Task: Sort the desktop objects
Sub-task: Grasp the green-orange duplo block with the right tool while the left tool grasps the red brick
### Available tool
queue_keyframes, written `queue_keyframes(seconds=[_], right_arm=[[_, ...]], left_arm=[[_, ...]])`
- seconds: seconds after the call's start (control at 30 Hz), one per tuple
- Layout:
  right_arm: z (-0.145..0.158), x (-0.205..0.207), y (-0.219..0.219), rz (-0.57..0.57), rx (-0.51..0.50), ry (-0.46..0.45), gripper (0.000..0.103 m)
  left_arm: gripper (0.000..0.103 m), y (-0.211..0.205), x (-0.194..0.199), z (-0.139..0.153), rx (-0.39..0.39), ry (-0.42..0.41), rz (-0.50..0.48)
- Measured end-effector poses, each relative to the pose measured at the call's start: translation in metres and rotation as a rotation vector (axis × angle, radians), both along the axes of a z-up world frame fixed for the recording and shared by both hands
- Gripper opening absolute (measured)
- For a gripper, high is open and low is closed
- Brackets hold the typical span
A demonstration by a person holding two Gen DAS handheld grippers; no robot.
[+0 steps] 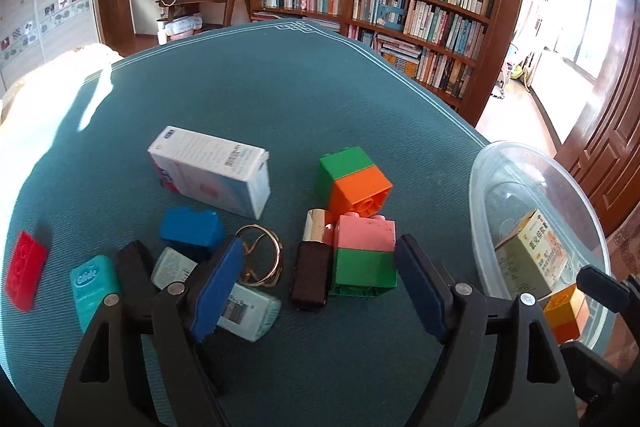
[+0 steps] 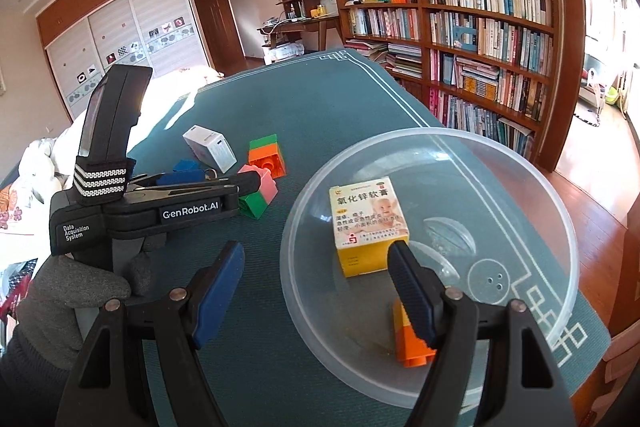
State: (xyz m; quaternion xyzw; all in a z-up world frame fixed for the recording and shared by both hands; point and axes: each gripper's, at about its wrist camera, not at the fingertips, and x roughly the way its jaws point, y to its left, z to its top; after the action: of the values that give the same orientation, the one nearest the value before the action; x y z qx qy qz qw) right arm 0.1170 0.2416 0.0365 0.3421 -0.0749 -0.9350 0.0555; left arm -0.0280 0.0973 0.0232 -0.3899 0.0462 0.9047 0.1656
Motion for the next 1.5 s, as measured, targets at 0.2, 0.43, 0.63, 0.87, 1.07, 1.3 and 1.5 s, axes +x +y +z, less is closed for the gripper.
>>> queue_keyframes(seconds=[0.2, 0.43, 0.63, 0.87, 1.07, 1.3, 1.5], right_arm=[[0.003, -0.007, -0.019, 0.048, -0.022, 0.005, 0.078], [0.002, -0.026, -0.055, 0.120, -0.030, -0.006, 0.078], [0.005, -0.069, -0.079, 0.095, -0.030, -0.015, 0.078], [0.000, -0.118, -0.092, 0.011, 0.022, -0.041, 0.077], [-0.013, -0.142, -0.097, -0.041, 0.090, -0.069, 0.074], [-0.029, -0.162, -0.091, -0.068, 0.104, -0.132, 0.074], [-0.036, -0.166, -0.095, -0.038, 0.104, -0.134, 0.074]], left_arm=[[0.081, -0.040, 0.013, -0.001, -0.060, 0.035, 0.067], [0.081, -0.086, 0.021, -0.015, -0.102, 0.026, 0.197], [0.080, -0.109, 0.024, -0.007, 0.007, 0.024, 0.222], [0.080, -0.135, 0.020, -0.003, 0.093, 0.013, 0.228], [0.080, -0.145, 0.017, -0.006, 0.127, 0.005, 0.236], [0.080, -0.155, 0.015, 0.003, 0.139, 0.022, 0.266], [0.080, -0.171, 0.005, 0.007, 0.106, 0.038, 0.294]])
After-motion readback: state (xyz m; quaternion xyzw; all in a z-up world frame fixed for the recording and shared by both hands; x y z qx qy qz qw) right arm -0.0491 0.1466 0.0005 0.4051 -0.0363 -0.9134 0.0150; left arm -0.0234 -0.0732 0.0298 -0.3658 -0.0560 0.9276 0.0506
